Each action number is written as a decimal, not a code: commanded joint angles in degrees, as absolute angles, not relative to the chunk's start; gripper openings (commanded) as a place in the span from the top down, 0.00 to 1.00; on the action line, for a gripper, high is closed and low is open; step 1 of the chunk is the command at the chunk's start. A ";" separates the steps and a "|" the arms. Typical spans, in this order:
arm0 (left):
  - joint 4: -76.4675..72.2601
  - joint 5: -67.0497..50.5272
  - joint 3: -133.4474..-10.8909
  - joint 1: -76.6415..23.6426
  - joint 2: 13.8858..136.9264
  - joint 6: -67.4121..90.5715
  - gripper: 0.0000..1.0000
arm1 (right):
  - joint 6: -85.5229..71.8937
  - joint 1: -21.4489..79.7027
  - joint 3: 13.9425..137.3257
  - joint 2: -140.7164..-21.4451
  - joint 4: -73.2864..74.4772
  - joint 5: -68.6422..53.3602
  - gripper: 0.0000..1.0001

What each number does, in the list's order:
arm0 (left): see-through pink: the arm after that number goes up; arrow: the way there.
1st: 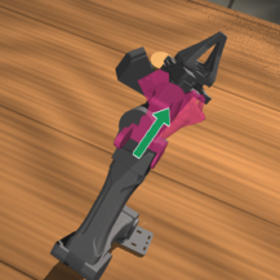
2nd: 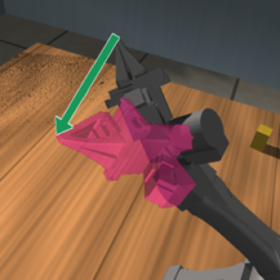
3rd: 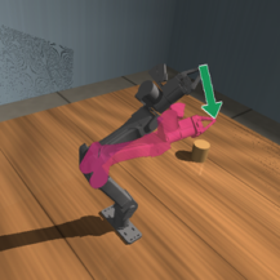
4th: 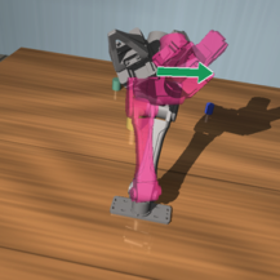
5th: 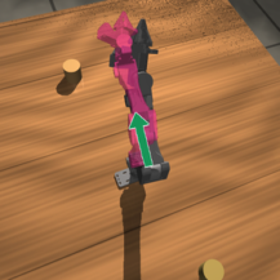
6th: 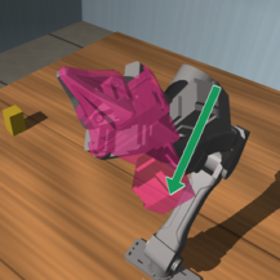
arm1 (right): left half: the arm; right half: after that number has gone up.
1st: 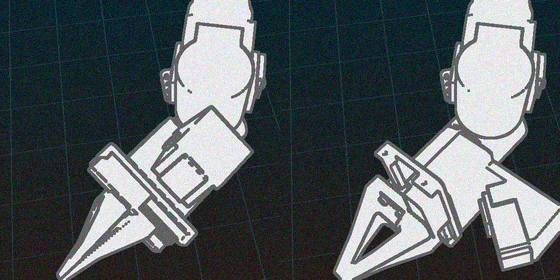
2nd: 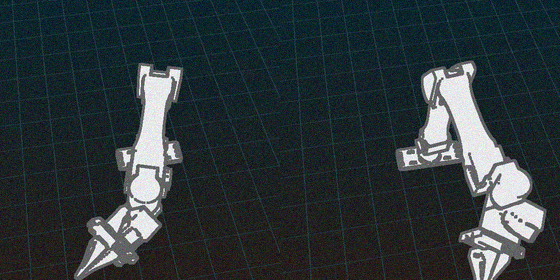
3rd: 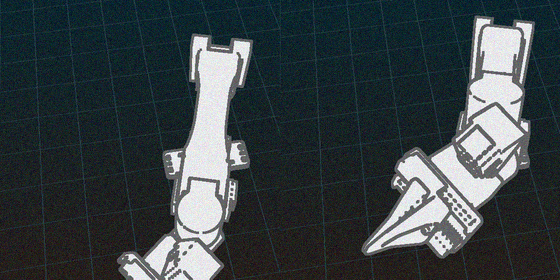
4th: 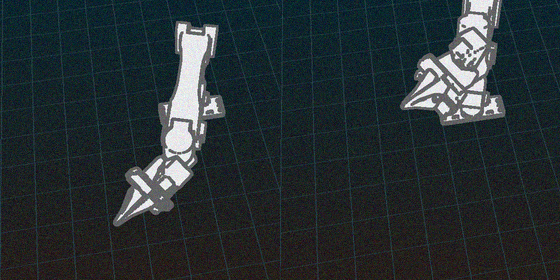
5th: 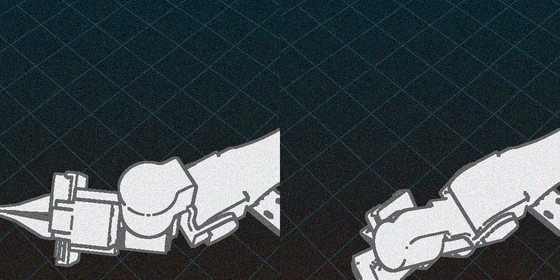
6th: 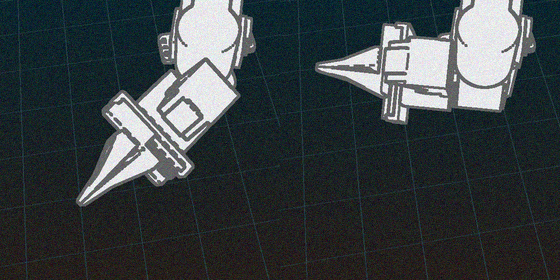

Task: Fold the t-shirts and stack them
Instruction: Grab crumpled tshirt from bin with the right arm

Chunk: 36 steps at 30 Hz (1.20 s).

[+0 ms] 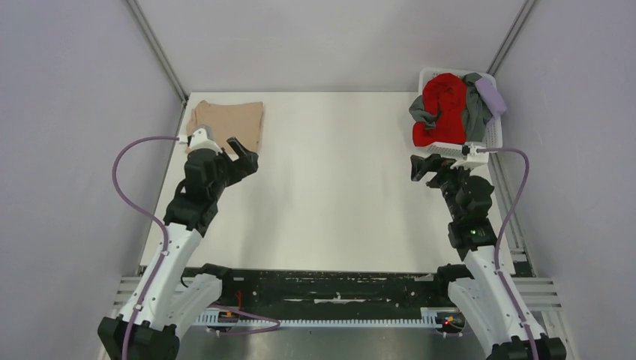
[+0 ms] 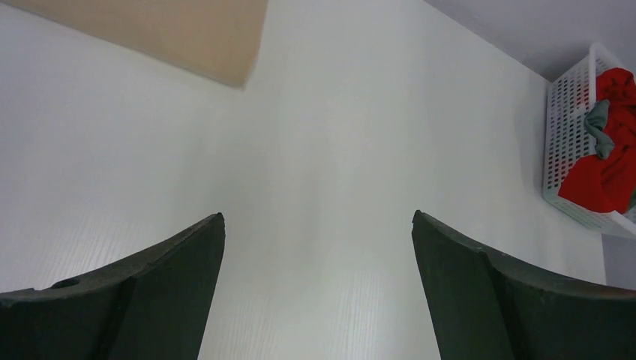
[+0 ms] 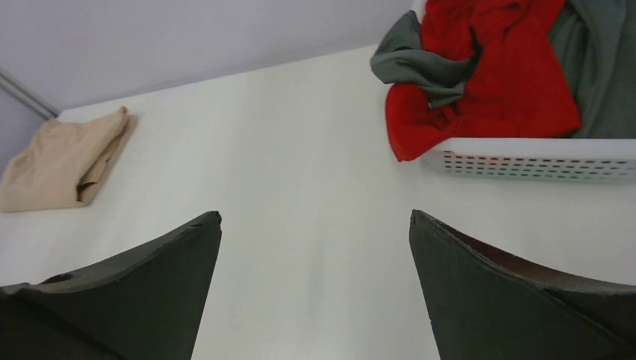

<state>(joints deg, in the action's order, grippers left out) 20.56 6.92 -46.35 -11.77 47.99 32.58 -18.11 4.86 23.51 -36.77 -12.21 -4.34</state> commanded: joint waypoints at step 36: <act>16.52 6.37 -43.15 -11.87 46.39 31.63 0.00 | 8.42 -4.13 107.38 -124.12 6.81 17.77 0.30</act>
